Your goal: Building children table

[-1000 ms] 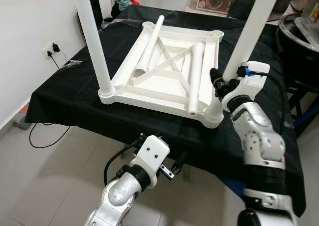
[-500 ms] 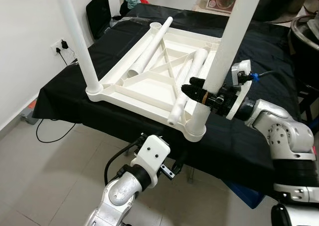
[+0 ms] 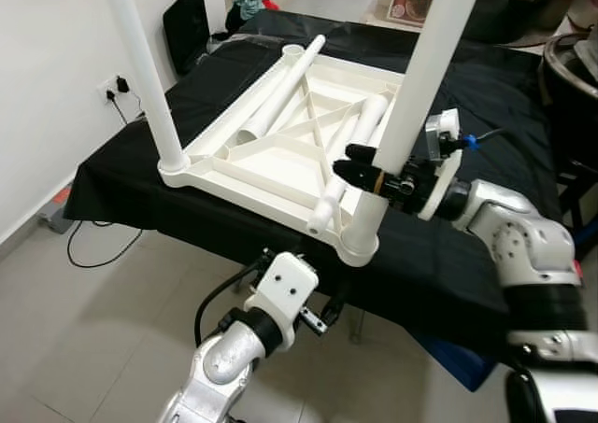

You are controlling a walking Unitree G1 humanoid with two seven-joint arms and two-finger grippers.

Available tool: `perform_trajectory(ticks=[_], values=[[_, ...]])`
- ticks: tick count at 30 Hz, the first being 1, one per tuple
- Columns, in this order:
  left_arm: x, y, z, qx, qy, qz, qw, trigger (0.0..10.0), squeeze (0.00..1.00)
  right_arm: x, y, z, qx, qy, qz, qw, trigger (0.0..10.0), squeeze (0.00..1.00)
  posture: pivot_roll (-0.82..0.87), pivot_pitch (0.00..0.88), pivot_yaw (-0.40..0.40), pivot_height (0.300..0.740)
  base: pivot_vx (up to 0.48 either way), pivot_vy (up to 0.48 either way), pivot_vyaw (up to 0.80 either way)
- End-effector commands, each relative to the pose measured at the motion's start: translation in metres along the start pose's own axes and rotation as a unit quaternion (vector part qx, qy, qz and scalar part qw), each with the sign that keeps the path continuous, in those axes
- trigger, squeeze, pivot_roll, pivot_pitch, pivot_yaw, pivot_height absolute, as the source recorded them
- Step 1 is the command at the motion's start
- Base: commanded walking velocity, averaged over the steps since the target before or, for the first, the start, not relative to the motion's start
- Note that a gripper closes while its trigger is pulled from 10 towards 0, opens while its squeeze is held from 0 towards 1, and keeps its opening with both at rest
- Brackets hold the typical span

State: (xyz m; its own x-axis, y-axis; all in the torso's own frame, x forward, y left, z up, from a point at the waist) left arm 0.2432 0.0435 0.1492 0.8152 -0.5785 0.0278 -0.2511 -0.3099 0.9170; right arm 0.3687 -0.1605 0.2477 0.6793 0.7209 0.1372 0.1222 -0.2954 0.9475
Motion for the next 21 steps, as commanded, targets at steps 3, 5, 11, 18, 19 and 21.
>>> perform_trajectory(ticks=[3,5,11,18,19,21], values=[[-0.001,-0.002,0.001,0.000,-0.002,-0.005,1.000,10.0,0.00,-0.014,0.015,0.038,-0.001,-0.180,0.082,0.980,0.0,0.00,0.12,0.153,-0.040,0.740,0.000,0.000,0.00],[-0.001,-0.002,0.001,0.000,-0.002,-0.005,1.000,10.0,0.00,-0.018,0.017,0.044,-0.003,-0.216,0.096,0.972,0.0,0.00,0.12,0.153,-0.040,0.740,0.000,0.000,0.00],[-0.001,-0.002,0.001,0.001,-0.003,-0.004,1.000,10.0,0.00,-0.042,0.014,0.062,-0.054,-0.410,0.115,0.903,0.0,0.00,0.12,0.153,-0.033,0.740,0.000,0.000,0.00],[0.000,-0.002,0.000,0.003,-0.003,-0.004,1.000,10.0,0.00,-0.050,0.011,0.048,-0.071,-0.521,0.133,0.840,0.0,0.00,0.12,0.155,-0.034,0.740,0.000,0.000,0.00],[0.000,-0.002,0.000,0.003,-0.003,-0.004,1.000,10.0,0.00,-0.050,0.011,0.048,-0.071,-0.521,0.133,0.840,0.0,0.00,0.12,0.155,-0.034,0.740,0.000,0.000,0.00],[0.000,-0.002,0.000,0.003,-0.003,-0.004,1.000,10.0,0.00,-0.022,0.007,0.030,-0.044,-0.450,0.138,0.881,10.0,0.00,0.12,0.152,-0.037,0.740,0.000,0.000,0.00]])
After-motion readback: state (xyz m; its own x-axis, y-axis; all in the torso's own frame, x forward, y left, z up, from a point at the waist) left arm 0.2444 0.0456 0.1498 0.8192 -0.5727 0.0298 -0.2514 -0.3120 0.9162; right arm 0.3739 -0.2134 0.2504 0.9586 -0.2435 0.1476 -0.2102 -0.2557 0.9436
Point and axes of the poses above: a point about 5 cm out from each wrist's last joint towards the gripper, its own x axis pointing out of the wrist towards the gripper, its own y axis along the axis of the wrist's last joint, z = x × y, the point moved 2 cm from there along x, pointing out of the wrist towards the gripper, and after that the axes turned 13 degrees about x, right-handed, at the moved point
